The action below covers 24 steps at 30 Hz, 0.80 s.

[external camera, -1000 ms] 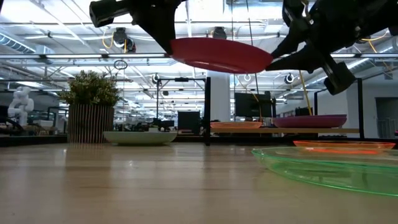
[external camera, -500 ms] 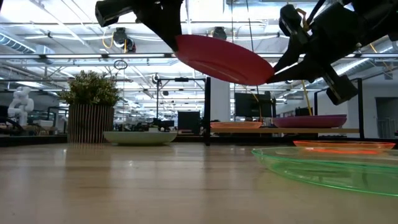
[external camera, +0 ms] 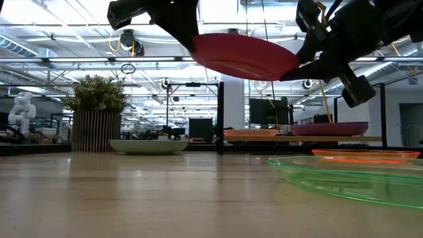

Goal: Place and stack plates onto a shelf
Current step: Stack the big pink plate on top of the big violet plate

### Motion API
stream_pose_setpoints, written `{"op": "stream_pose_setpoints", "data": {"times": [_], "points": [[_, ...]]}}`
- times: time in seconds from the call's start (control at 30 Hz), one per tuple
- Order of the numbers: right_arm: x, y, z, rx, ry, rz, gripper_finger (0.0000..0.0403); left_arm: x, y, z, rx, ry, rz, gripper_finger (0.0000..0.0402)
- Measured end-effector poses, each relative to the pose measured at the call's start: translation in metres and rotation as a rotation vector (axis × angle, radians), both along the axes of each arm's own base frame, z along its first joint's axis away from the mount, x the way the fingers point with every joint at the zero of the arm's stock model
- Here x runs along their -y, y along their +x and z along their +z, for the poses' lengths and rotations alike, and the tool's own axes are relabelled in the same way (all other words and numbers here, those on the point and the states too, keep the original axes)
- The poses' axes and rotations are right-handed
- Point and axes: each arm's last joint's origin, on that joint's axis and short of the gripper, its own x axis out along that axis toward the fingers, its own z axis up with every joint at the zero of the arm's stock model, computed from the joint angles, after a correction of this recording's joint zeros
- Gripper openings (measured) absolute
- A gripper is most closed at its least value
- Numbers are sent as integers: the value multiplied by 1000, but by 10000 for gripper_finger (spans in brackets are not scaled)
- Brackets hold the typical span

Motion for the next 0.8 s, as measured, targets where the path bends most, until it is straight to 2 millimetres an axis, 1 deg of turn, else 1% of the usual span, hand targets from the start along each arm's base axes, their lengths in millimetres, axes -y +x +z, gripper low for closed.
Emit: {"op": "stream_pose_setpoints", "data": {"times": [0.2, 0.3, 0.4, 0.5, 0.67, 0.8], "points": [[0, 0, -1, -5, -3, 0, 8, -1, 1, 1, 24, 0, 34, 26], [0, 0, -1, -5, 0, -3, 8, -1, 2, 1, 46, 7, 51, 42], [0, -1, -1, -6, 4, -8, 8, -2, 3, 2, 79, 11, 83, 84], [1, -1, -1, -3, 10, -18, 8, -3, 4, 3, 108, -6, 119, 142], [1, -1, -1, 8, 15, -39, 8, -8, 6, 4, 168, -76, 231, 240], [2, 0, 2, 44, 10, -83, 8, -11, 6, 4, 182, -105, 281, 299]]}}
